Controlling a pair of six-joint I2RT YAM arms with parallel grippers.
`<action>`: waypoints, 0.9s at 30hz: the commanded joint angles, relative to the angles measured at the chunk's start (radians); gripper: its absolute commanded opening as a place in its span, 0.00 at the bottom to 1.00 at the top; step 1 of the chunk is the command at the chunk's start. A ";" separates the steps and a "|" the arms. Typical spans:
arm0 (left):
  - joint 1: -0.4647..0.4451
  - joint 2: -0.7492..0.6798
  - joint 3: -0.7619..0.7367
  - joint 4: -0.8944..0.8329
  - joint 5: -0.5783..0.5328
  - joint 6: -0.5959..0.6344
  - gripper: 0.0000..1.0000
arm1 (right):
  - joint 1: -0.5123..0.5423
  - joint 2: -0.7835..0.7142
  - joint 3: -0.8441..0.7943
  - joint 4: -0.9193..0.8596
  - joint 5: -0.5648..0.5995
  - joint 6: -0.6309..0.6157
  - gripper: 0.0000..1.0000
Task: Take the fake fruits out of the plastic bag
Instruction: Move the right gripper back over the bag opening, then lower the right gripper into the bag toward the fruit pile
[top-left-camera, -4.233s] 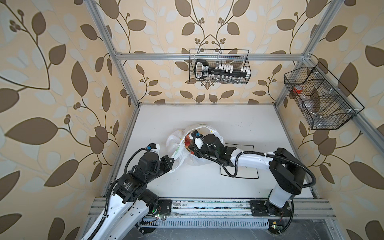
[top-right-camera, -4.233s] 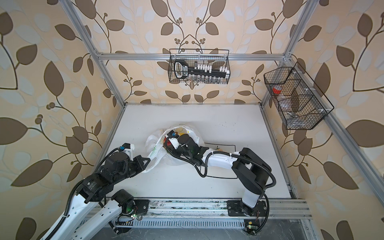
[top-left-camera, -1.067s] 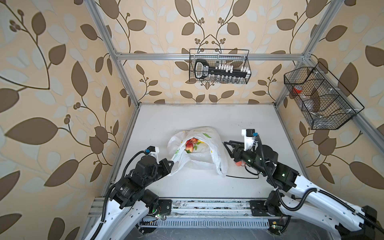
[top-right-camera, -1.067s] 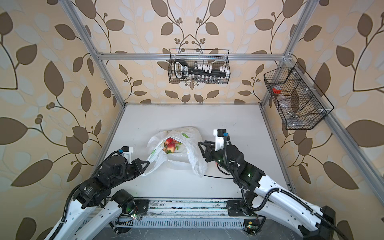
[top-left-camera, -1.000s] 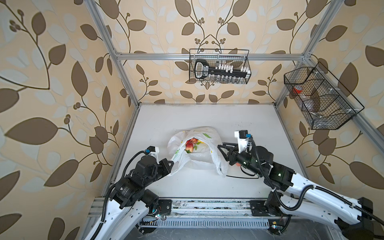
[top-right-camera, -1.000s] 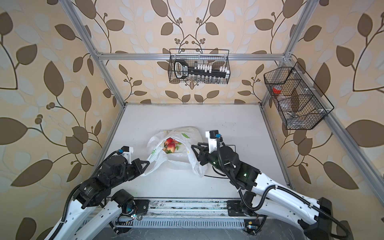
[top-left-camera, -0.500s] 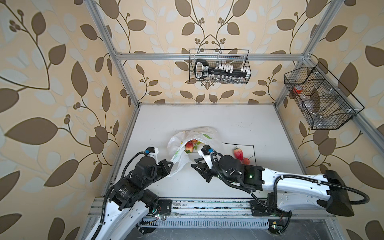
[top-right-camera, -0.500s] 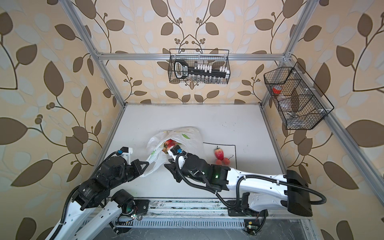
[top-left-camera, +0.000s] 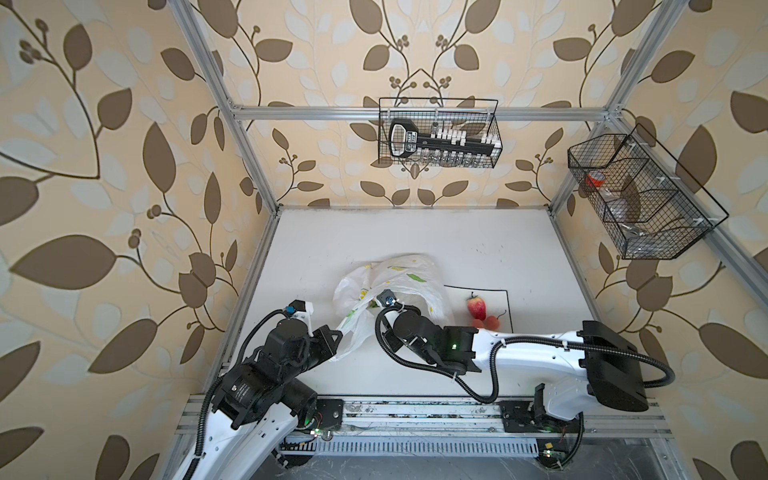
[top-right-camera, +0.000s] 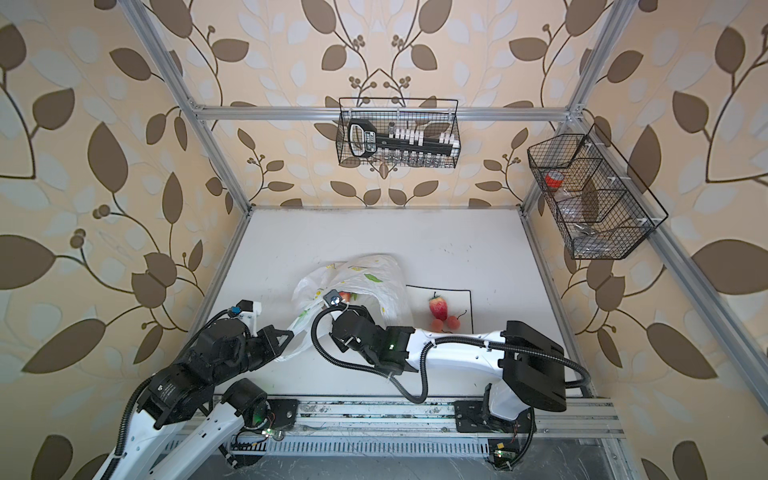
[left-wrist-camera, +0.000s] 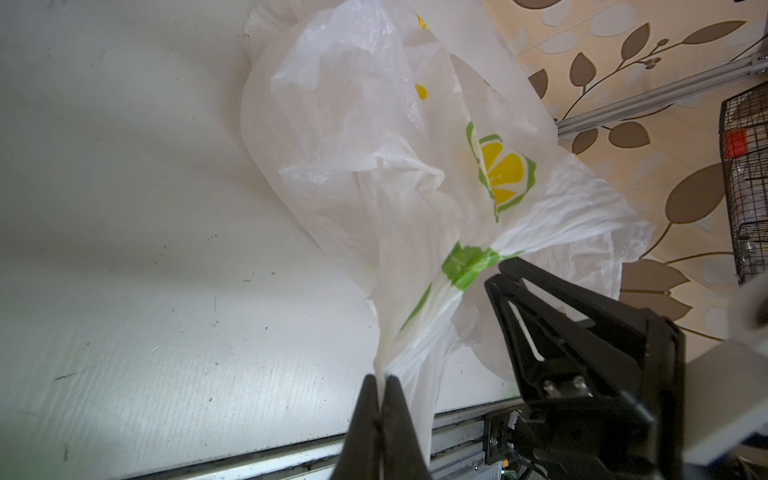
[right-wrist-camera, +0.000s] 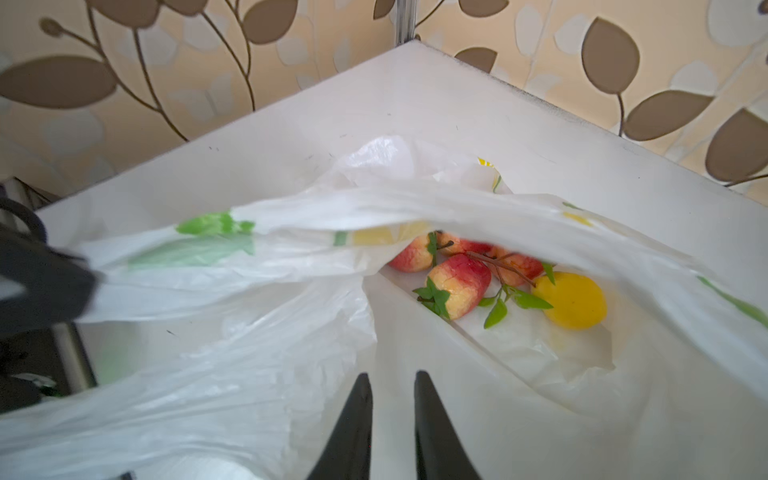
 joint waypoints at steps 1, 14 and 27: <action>-0.010 -0.009 0.048 -0.007 -0.026 0.007 0.00 | 0.008 0.025 -0.046 0.074 0.025 -0.128 0.19; -0.009 0.014 0.112 -0.017 -0.053 0.030 0.00 | 0.073 0.131 -0.119 0.193 0.046 -0.416 0.20; -0.010 0.014 0.095 -0.060 0.002 0.059 0.00 | -0.050 0.065 -0.076 0.046 -0.131 -0.147 0.22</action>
